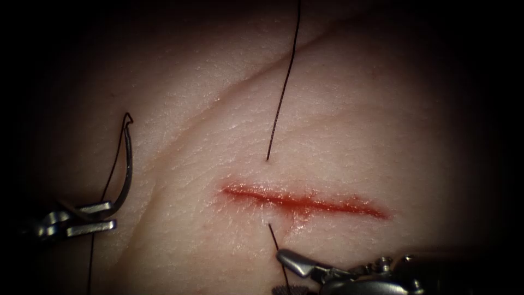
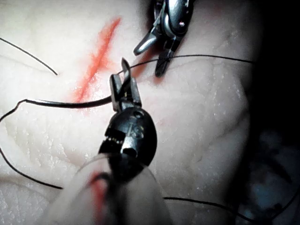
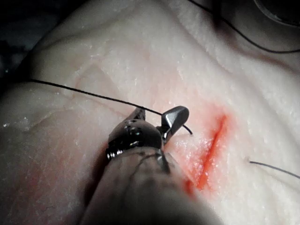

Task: Wound Closure

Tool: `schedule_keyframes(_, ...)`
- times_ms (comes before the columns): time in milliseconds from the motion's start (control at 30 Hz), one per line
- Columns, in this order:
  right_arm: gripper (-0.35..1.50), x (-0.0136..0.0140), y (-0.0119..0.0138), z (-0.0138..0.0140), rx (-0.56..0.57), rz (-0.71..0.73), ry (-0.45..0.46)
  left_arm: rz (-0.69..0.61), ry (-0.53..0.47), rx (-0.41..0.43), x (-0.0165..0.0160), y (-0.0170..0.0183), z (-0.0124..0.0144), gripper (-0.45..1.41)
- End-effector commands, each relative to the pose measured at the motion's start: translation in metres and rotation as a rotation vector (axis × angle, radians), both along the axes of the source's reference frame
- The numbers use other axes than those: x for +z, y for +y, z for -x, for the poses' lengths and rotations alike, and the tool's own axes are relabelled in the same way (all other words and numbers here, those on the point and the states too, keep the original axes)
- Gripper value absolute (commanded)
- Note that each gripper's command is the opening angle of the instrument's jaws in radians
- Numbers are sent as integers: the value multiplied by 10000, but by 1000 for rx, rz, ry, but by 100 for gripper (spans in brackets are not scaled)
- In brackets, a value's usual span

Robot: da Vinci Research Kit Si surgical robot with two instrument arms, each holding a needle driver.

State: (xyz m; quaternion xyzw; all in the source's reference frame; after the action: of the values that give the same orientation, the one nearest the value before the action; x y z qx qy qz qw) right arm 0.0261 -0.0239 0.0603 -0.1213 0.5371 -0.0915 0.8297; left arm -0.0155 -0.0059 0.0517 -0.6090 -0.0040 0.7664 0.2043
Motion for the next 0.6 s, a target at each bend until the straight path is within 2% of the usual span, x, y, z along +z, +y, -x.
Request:
schedule_keyframes(33, 141, 21, 7, -4, 2, 0, -6, -1, -1, 2, 5, -5, 5, -45)
schedule_keyframes(600, 126, 32, 17, -19, 3, 1, 6, 0, 0, 1, 5, -7, 5, -45)
